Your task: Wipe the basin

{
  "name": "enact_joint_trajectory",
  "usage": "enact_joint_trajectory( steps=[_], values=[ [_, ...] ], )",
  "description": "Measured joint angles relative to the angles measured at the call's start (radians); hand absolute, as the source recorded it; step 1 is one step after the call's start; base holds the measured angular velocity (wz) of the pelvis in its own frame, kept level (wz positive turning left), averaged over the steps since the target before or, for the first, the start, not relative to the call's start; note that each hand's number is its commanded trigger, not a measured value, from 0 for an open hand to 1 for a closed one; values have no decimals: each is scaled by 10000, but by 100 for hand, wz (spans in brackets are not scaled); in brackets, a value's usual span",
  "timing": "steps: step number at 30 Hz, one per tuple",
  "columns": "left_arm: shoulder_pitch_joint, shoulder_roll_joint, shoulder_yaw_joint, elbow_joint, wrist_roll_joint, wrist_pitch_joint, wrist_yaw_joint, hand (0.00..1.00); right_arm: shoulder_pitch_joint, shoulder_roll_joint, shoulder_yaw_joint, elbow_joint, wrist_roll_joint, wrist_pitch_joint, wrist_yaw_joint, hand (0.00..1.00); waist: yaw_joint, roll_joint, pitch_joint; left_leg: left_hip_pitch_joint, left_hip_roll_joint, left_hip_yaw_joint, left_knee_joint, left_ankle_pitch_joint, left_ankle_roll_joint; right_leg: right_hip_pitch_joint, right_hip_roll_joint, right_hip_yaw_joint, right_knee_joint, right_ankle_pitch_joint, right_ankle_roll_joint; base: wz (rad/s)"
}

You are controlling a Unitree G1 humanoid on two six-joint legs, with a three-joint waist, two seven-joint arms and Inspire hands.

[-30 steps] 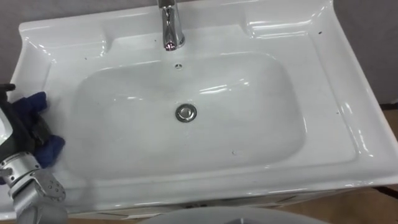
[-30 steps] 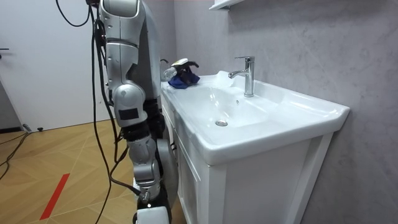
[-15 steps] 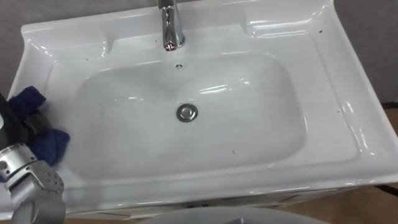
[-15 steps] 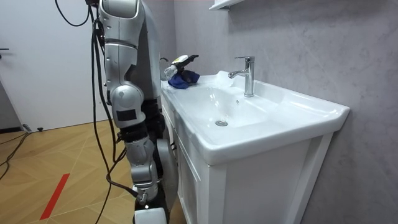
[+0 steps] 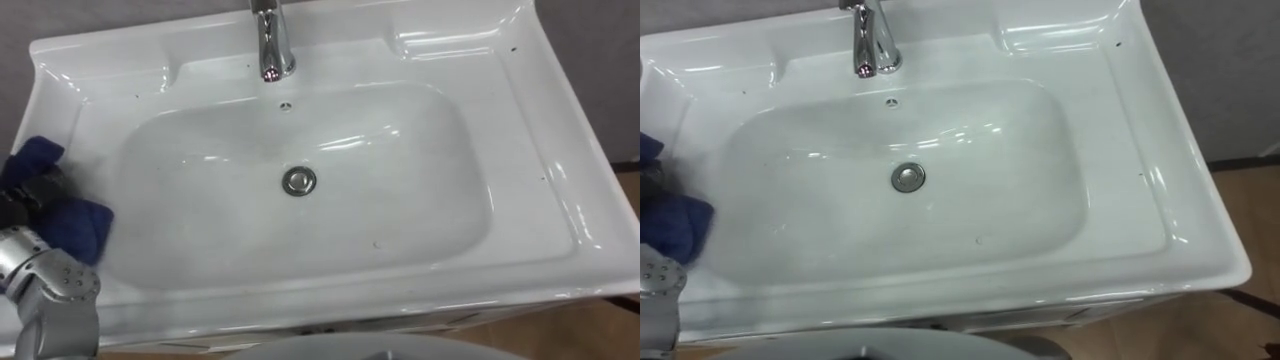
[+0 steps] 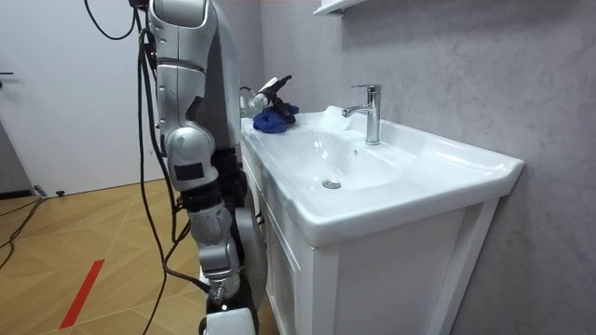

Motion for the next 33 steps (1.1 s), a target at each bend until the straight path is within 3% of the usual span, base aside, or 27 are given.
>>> enact_joint_trajectory(
  steps=[5,10,14,18,22,33],
  values=[
    [-395,8,108,-337,-446,-64,-13,0,-11,17,-43,3,-76,-83,-21,0,-5,-50,24,-11,0,-3,-1,0,0,-15,6,46,-16,0,0,-2],
    [-569,14,409,-1338,-450,-632,233,0,-11,70,-236,22,-49,-364,5,0,41,-60,14,-2,-3,2,-2,0,0,-50,28,194,-18,11,12,-8],
    [-639,16,460,-2407,-449,-835,745,0,17,80,-310,28,60,-476,-21,0,57,-13,11,13,-4,-2,-5,-2,0,-49,31,236,-20,13,11,-5],
    [-794,40,798,-3282,-444,-1438,1231,0,-14,96,-314,203,589,-680,-53,0,74,98,3,46,-5,-14,-1,-2,0,-49,49,340,-24,13,11,-7],
    [-901,40,1279,-3320,-446,-1606,1573,0,-13,75,-317,534,587,-886,-43,0,64,138,-2,68,2,-31,7,-2,0,-57,77,440,-25,12,8,-8],
    [-897,119,2746,-3128,-900,-1853,2033,0,332,111,-317,557,-409,-822,-73,0,186,17,19,54,-12,-25,-51,-2,0,-81,60,387,-25,1,22,1]
  ],
)
